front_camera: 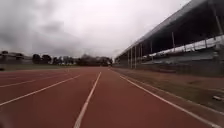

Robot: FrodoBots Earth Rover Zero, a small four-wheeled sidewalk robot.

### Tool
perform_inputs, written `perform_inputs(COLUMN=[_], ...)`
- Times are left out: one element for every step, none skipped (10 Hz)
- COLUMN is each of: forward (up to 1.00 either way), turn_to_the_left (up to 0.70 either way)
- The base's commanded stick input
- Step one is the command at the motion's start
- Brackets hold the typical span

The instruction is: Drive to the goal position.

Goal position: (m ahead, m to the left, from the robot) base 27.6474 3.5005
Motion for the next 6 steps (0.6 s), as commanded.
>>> perform_inputs(forward=[0.7, 0.7, 0.7, 0.7, 0.7, 0.7], turn_to_the_left=[0.0, 0.0, 0.0, 0.0, 0.0, 0.0])
